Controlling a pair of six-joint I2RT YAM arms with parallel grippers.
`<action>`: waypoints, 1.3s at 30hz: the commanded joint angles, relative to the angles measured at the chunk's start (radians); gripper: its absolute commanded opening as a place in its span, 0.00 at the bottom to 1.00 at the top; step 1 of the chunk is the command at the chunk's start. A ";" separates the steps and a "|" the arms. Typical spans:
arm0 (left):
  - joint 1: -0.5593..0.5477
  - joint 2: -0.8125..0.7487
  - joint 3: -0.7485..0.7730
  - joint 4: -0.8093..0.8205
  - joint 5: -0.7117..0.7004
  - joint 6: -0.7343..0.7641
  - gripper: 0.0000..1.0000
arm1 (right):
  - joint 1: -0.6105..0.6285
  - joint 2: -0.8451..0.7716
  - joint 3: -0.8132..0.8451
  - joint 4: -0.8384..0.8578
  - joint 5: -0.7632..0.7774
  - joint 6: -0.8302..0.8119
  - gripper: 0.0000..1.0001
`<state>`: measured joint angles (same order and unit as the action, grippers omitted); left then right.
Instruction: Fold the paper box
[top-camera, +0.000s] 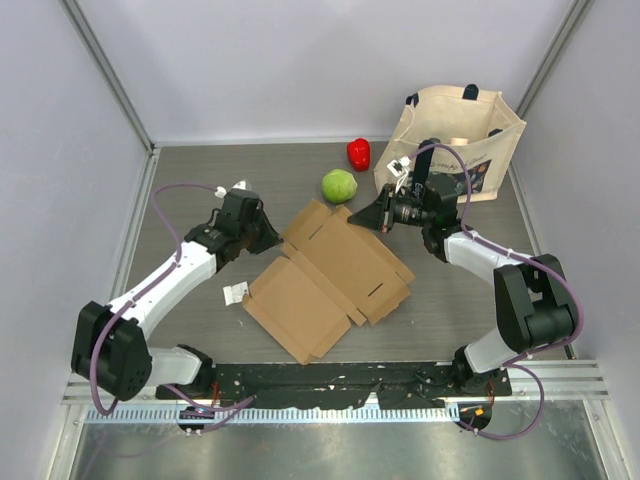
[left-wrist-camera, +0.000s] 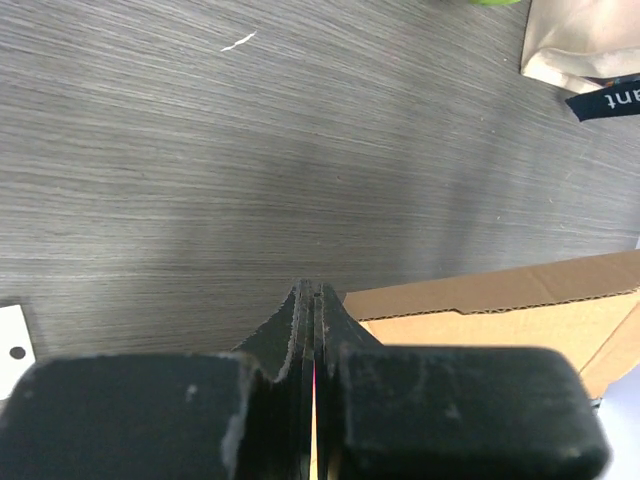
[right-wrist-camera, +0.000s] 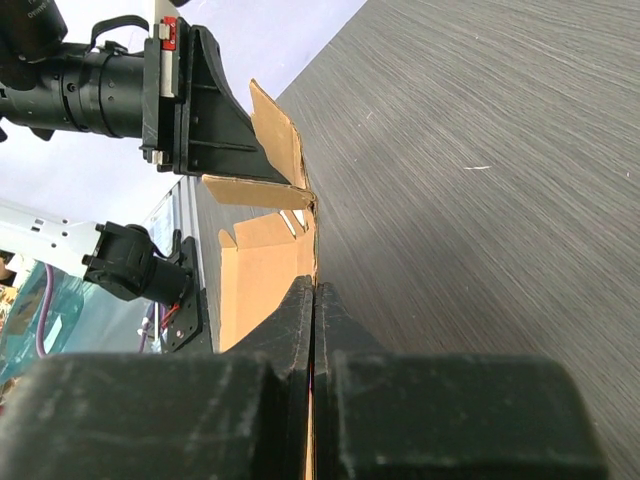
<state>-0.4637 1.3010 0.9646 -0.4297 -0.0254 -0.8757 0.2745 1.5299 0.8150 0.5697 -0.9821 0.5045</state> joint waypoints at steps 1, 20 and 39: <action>0.000 -0.003 -0.024 0.112 0.061 -0.040 0.00 | 0.005 -0.042 0.012 0.065 -0.015 0.009 0.01; -0.078 0.030 -0.176 0.324 0.119 -0.134 0.00 | 0.071 -0.045 0.068 -0.169 0.133 -0.177 0.01; -0.079 -0.099 -0.117 0.397 0.254 0.131 0.56 | 0.212 -0.042 0.153 -0.594 0.637 -0.771 0.01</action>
<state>-0.5415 1.1671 0.6621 -0.0032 0.2306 -0.9321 0.4717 1.4963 0.8944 0.0280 -0.3737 -0.1551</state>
